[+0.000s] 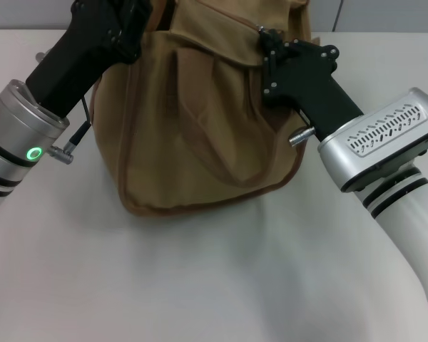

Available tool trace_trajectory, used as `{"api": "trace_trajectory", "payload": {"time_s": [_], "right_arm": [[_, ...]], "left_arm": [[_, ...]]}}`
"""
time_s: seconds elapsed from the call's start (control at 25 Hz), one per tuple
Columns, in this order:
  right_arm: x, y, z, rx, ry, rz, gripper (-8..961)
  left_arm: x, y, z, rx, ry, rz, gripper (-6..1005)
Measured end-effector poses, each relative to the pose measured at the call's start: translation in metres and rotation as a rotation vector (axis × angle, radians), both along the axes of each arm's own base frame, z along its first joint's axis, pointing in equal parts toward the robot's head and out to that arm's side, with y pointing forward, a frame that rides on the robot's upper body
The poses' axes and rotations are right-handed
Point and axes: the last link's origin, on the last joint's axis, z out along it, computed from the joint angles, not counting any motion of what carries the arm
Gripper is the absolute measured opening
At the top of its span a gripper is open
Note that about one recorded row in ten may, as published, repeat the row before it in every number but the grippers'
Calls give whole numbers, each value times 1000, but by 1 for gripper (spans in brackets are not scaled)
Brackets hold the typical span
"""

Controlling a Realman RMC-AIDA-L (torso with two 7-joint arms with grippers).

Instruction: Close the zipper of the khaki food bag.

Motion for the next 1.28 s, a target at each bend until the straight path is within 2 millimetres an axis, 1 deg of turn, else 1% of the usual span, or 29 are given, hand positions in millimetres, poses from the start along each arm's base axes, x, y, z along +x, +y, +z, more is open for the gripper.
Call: {"api": "trace_trajectory", "payload": {"time_s": [0.28, 0.32, 0.48, 0.52, 0.72, 0.84, 1.0, 1.08, 1.12, 1.16, 1.28], "right_arm": [[5, 2, 3, 11, 3, -21, 4], [10, 3, 5, 18, 1, -38, 4], [18, 6, 10, 35, 0, -66, 3], [23, 7, 12, 44, 4, -88, 3], [36, 7, 19, 69, 11, -130, 2], [36, 5, 21, 85, 26, -126, 1], [31, -3, 25, 100, 76, -118, 0], [28, -5, 28, 104, 109, -118, 79], [23, -6, 30, 100, 147, -110, 119], [23, -6, 30, 100, 147, -110, 141], [15, -3, 33, 85, 169, -89, 206]], "left_arm": [[-8, -1, 5, 25, -1, 28, 30], [-10, -1, 7, 31, -2, 35, 30], [-16, -2, 11, 54, -5, 60, 30], [-20, -2, 15, 64, -3, 71, 30], [-23, -2, 17, 73, 1, 82, 30], [-24, -1, 17, 74, 7, 88, 30], [-26, -1, 16, 73, 14, 105, 30], [-28, -1, 15, 72, 17, 112, 30], [-29, -1, 15, 71, 19, 118, 30], [-29, -1, 15, 71, 19, 118, 30], [-29, 0, 13, 64, 27, 125, 30]]}}
